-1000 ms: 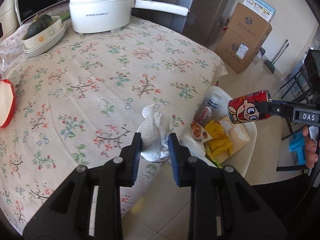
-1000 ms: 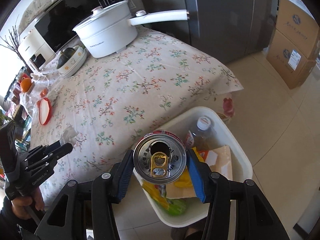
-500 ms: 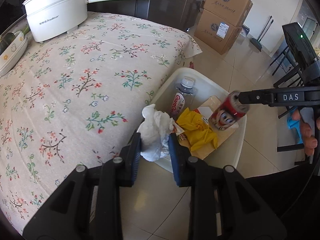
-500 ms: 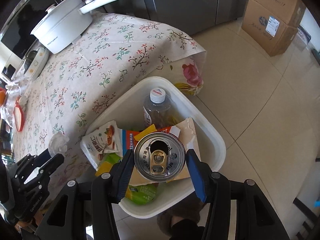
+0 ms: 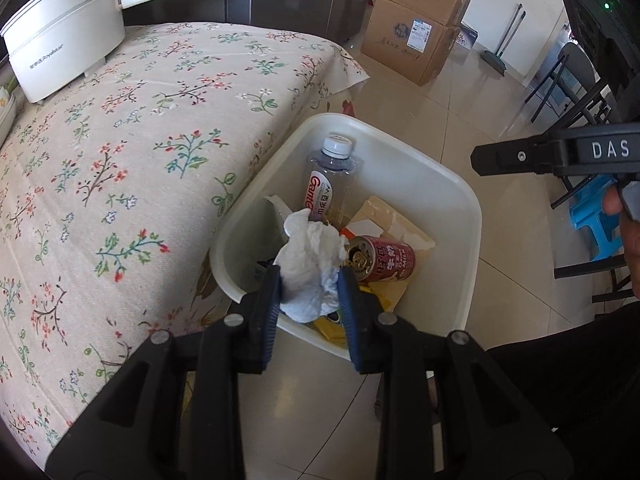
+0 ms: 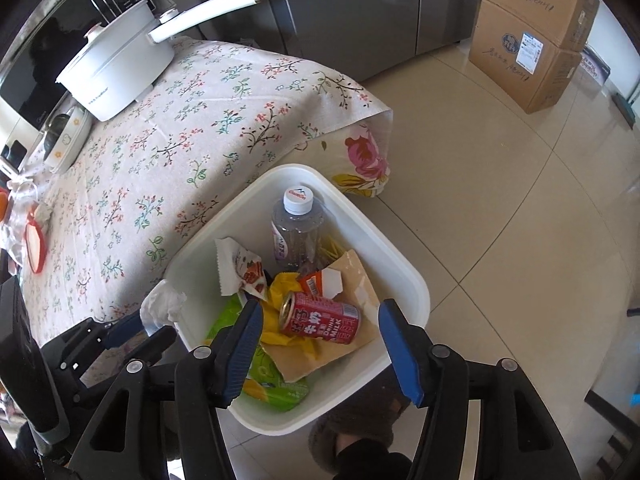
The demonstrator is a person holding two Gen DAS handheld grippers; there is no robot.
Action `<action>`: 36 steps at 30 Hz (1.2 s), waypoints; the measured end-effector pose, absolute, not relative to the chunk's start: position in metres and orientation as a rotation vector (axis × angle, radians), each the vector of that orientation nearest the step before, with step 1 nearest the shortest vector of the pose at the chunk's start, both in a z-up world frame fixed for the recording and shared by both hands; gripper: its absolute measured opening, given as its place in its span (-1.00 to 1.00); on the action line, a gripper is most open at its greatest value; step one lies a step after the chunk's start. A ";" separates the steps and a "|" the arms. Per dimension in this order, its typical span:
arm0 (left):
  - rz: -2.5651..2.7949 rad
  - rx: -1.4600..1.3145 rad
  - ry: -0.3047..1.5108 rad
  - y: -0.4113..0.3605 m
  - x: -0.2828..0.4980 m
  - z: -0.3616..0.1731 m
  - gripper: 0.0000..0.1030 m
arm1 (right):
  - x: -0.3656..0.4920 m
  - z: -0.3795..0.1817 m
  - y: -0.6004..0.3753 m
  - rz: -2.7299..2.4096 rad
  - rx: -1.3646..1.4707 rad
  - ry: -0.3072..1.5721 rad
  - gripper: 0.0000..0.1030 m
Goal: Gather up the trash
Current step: 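Open both tools to drop the can and tissue into the bin, then move both open tools back over the table toward the plate and paper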
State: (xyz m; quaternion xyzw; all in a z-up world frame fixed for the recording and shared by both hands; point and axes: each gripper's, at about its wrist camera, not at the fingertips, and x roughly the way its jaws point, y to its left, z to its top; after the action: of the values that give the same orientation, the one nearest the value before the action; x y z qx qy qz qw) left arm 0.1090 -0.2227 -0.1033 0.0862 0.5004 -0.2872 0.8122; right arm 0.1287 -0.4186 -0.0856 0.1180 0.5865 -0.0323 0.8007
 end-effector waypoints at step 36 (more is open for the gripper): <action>-0.207 0.094 1.001 -0.055 0.124 -0.061 0.66 | 0.164 -0.054 -0.303 0.048 0.120 1.202 0.40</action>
State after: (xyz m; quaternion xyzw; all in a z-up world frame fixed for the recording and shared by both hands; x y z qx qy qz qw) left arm 0.1241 -0.0549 -0.0611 0.0450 0.4789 -0.0992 0.8711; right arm 0.1639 -0.3027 -0.0539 0.0564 0.5651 0.0224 0.8228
